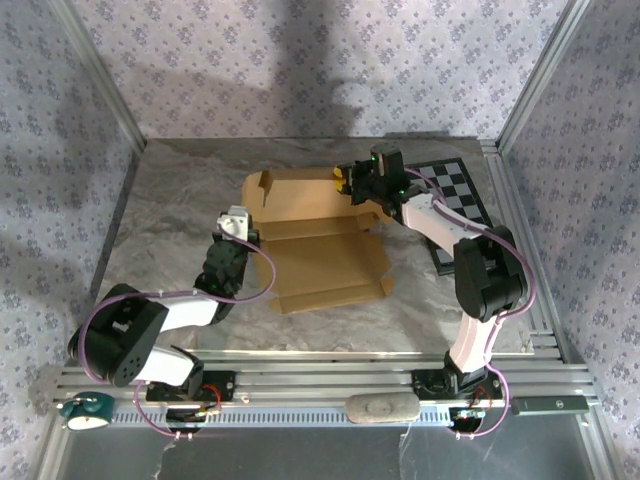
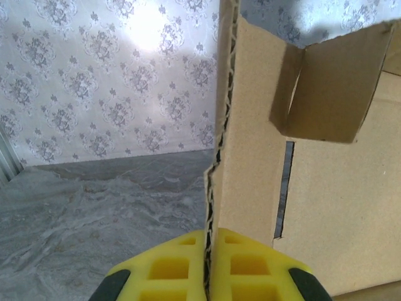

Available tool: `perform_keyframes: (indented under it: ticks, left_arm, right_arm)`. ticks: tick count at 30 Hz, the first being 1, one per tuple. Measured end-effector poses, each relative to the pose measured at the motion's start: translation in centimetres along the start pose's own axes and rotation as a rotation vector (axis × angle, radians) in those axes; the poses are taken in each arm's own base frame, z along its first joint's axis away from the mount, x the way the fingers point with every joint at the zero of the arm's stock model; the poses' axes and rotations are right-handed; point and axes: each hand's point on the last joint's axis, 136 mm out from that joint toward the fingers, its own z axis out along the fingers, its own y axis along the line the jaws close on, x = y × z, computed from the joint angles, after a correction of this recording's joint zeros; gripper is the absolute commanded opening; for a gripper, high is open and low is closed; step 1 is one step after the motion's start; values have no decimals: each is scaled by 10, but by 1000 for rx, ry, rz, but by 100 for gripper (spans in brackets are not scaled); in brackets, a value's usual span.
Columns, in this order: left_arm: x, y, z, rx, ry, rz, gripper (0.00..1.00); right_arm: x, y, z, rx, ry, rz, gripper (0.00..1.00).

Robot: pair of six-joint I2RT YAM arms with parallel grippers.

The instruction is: Fold the paper box

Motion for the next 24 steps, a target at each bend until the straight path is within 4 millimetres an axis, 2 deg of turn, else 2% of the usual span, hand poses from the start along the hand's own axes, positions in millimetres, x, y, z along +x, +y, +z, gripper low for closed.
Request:
perform_keyframes:
  ticks: [2,4,6,7,8,10,12,13,15,17,19,20,24]
  left_arm:
    - [2,0,0,2,7,2,3]
    - [3,-1,-1,12,9,-1,21]
    - [1,-1,-9,32,11,-29,46]
    - [-4,1,-15,41,5,-57,53]
    - [-12,4,-25,51,-5,-99,60]
    - [-34,15,-44,69,-42,-197,67]
    - [-70,34,-65,79,-114,-315,75]
    - [-81,42,-73,76,-135,-359,74]
    - [-102,63,-88,50,-176,-442,63]
    - [-104,76,-88,37,-156,-475,55]
    - [-84,84,-75,21,-57,-493,45]
    - [-66,85,-65,17,21,-504,41]
    - [15,63,-47,67,336,-539,34]
  right_arm:
    - [0,2,-3,-25,-3,-6,0]
    - [0,1,-7,-40,-11,-16,0]
    - [1,-3,-10,-40,-16,-40,0]
    - [1,-4,-11,-37,-19,-58,0]
    - [1,-7,-11,-32,-21,-81,0]
    - [0,-13,-14,-20,-28,-135,0]
    - [-1,-18,-17,-10,-36,-197,0]
    - [-3,-19,-19,-8,-39,-220,0]
    - [-5,-20,-20,-8,-36,-273,0]
    - [-7,-21,-20,-14,-28,-314,0]
    - [-9,-21,-21,-23,-18,-349,0]
    - [-9,-20,-22,-28,-12,-368,0]
    - [-10,-13,-26,-73,25,-446,0]
